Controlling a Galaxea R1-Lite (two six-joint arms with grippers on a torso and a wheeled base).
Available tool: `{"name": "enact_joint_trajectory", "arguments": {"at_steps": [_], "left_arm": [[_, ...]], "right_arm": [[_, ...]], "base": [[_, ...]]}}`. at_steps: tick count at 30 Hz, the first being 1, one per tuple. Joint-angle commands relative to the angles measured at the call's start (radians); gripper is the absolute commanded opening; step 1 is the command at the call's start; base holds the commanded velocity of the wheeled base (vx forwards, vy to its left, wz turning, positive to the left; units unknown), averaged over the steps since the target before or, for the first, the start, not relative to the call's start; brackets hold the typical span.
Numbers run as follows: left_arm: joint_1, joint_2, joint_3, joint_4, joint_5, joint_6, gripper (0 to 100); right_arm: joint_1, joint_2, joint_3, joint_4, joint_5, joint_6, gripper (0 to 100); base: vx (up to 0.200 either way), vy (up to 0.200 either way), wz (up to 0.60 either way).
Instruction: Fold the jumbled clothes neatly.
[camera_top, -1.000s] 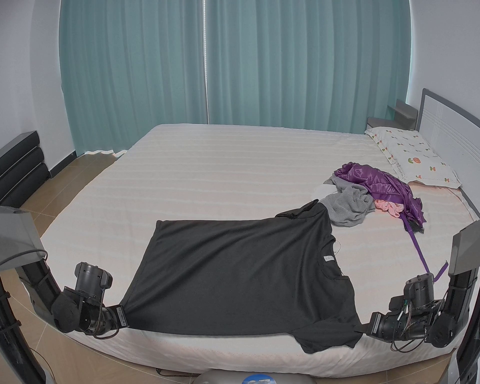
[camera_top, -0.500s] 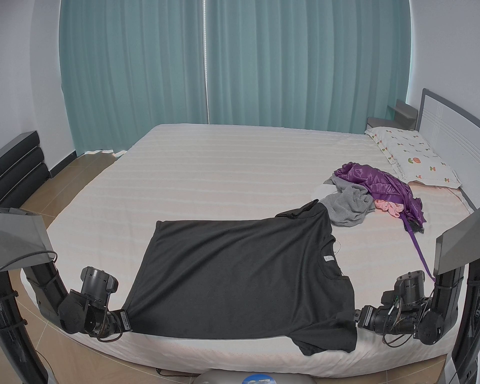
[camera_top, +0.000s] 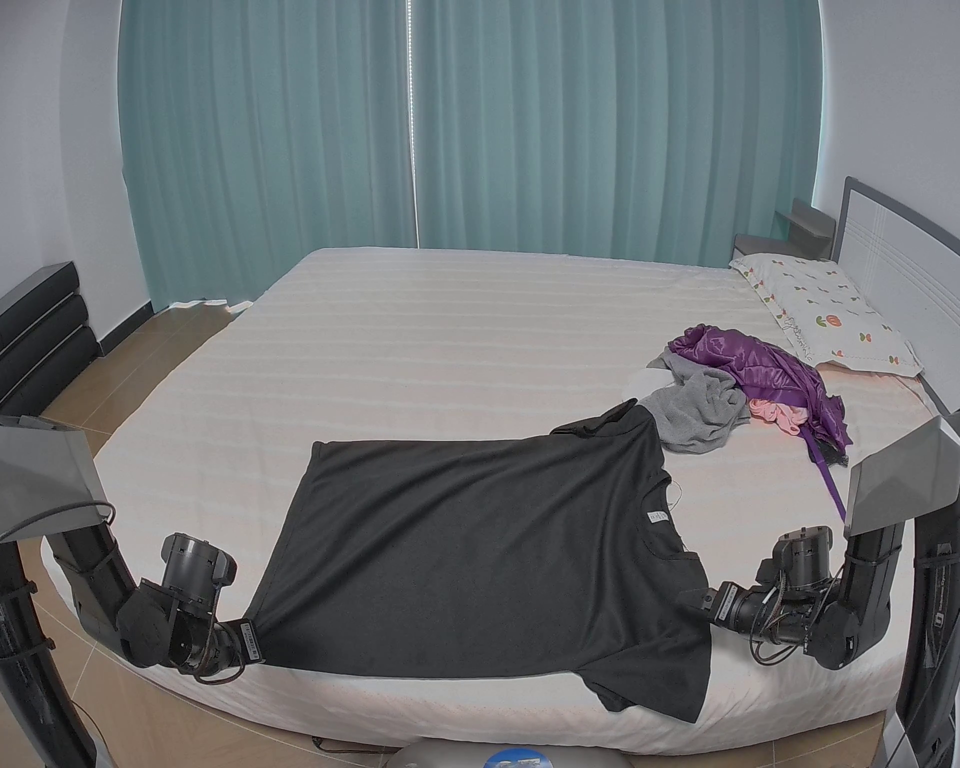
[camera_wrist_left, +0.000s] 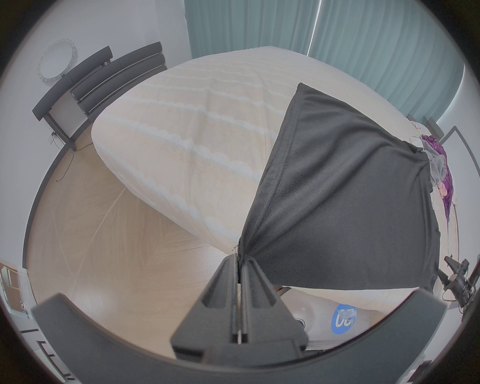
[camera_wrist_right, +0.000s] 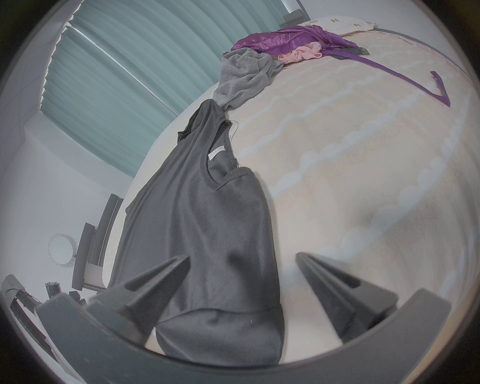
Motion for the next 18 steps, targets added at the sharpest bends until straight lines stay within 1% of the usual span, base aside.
{"name": "enact_joint_trajectory", "arguments": {"at_steps": [1,5,8,17,18], "left_arm": [[-0.001,0.002,0.000,-0.001,0.001,0.000,0],[0.000,0.002,0.003,-0.001,0.002,0.000,0],[-0.001,0.002,0.003,-0.001,0.001,0.000,0],[-0.003,0.003,0.003,-0.001,0.002,0.000,0],[-0.003,0.003,0.005,-0.001,0.002,0.000,0]], "right_arm": [[0.001,0.025,-0.030,0.006,-0.006,-0.003,0],[-0.004,0.015,-0.025,0.039,-0.015,-0.005,0],[-0.017,0.011,-0.014,0.038,-0.032,-0.006,0],[-0.057,-0.077,0.101,0.024,-0.033,-0.009,0],[-0.059,-0.098,0.140,0.021,-0.030,-0.011,0]], "base": [[0.000,0.000,0.00],[0.000,0.000,0.00],[0.000,0.000,0.00],[0.000,0.000,0.00],[0.000,0.000,0.00]]}}
